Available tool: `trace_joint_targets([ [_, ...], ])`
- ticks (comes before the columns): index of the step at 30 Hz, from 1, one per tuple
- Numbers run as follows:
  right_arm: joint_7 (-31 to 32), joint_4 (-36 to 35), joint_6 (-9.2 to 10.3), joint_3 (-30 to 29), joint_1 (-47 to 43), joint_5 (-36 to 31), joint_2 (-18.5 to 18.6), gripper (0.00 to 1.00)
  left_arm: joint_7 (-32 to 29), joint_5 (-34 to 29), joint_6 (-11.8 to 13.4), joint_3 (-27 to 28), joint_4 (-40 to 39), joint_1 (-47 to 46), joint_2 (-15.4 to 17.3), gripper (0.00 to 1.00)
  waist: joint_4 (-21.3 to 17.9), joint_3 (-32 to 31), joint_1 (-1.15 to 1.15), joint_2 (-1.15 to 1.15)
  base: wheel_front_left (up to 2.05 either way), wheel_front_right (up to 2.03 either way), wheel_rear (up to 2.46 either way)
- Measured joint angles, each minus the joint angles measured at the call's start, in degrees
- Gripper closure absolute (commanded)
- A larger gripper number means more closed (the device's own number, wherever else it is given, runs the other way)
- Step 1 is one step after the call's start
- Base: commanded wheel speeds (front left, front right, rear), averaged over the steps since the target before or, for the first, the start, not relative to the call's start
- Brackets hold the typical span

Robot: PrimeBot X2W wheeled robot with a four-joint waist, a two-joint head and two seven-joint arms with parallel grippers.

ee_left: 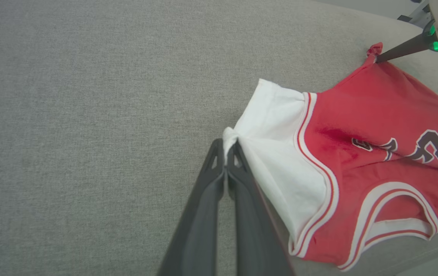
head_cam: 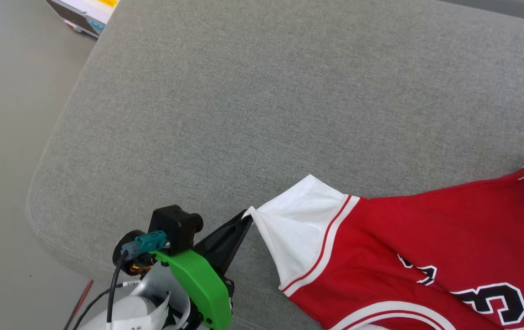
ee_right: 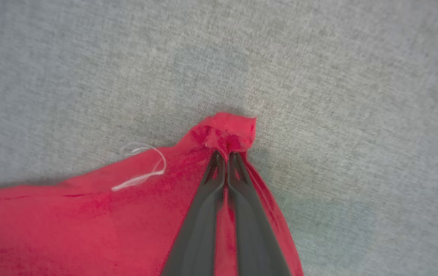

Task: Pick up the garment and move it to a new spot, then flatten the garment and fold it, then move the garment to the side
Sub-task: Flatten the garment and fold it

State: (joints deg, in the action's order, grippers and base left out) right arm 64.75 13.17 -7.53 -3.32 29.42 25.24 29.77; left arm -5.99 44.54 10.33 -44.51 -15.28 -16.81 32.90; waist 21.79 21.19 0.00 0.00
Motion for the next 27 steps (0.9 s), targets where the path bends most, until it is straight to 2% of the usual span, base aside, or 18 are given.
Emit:
trace_joint_targets([
  [5, -6.72, 1.82, 0.0, 1.04, 0.02, 1.8, -0.22, 1.0, 0.16, 0.49, 0.29, 0.69, 0.1, 0.03, 0.54, 1.0, -0.78, -2.57, 0.0, 0.0, 0.0, 0.0, 0.0],
  [8, -12.84, 1.79, 0.0, 2.27, 0.15, 3.22, 1.04, 1.0, -0.52, 0.16, 0.51, 1.69, 0.01, -0.15, 3.33, 1.0, -1.7, -5.22, 0.0, 0.0, 0.0, 0.0, 0.0],
  [14, -20.07, 1.18, 0.0, 4.35, 1.11, 5.55, 3.9, 1.0, -2.41, 0.13, 0.62, 4.91, -1.22, -3.66, 7.49, 1.0, -3.82, -9.38, 0.0, 0.0, 0.0, 0.0, 0.0],
  [22, -23.86, -4.98, -0.01, 6.97, 1.28, 8.61, 7.36, 1.0, -5.95, -0.24, 0.43, 9.05, -3.93, -11.02, 11.85, 1.0, -8.46, -13.85, 0.0, 0.0, 0.0, 0.0, 0.0],
  [27, -25.54, -9.33, -0.02, 7.09, 1.28, 9.79, 8.7, 1.0, -7.17, -0.4, 0.25, 11.92, -4.16, -16.41, 13.43, 1.0, -11.68, -15.77, 0.0, 0.0, 0.0, 0.0, 0.0],
])
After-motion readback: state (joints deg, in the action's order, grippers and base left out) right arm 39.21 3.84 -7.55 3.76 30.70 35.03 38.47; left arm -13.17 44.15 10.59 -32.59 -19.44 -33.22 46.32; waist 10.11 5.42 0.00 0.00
